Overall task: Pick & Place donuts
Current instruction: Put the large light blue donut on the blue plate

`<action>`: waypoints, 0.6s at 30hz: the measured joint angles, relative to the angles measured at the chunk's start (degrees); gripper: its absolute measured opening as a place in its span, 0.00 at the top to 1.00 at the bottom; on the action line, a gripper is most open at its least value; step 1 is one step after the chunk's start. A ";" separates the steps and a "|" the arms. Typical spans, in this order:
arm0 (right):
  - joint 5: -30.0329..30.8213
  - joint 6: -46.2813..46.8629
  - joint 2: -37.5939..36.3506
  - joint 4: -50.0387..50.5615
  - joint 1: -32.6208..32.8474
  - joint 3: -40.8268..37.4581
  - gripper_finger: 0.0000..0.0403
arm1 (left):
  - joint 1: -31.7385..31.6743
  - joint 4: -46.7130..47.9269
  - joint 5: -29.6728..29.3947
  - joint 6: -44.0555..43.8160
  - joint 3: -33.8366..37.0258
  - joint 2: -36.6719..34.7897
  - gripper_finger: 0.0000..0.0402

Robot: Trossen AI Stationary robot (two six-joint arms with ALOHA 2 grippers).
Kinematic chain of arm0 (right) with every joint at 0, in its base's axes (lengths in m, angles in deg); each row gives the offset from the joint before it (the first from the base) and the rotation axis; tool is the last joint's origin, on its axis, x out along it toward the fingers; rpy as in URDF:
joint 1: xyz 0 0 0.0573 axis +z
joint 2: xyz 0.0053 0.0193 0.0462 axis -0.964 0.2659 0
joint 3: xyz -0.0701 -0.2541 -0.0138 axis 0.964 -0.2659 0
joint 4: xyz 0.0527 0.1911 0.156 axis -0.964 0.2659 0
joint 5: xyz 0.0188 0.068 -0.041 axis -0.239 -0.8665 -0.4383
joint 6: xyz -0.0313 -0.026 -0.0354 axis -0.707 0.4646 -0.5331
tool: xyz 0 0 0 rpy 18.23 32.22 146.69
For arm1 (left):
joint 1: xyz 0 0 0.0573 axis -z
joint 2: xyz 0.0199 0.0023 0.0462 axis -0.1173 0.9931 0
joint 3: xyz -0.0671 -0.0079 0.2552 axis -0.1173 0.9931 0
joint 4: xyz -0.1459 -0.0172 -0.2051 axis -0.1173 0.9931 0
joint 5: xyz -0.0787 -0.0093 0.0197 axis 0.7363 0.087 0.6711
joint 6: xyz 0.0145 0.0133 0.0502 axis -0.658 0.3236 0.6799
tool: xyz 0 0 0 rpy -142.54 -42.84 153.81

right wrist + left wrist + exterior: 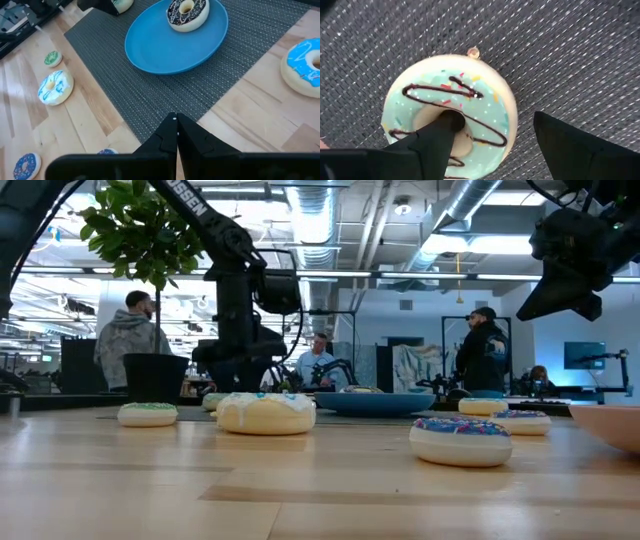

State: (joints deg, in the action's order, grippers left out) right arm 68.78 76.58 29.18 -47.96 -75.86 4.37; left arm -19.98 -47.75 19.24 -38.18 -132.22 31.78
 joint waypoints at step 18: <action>-0.02 0.09 0.00 -0.02 -0.01 0.00 1.00 | -0.02 -0.39 -0.55 0.26 0.01 0.00 0.35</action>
State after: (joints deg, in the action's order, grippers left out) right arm 68.76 76.66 29.18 -47.98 -75.87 4.37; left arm -20.01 -48.14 18.69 -37.92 -132.21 31.78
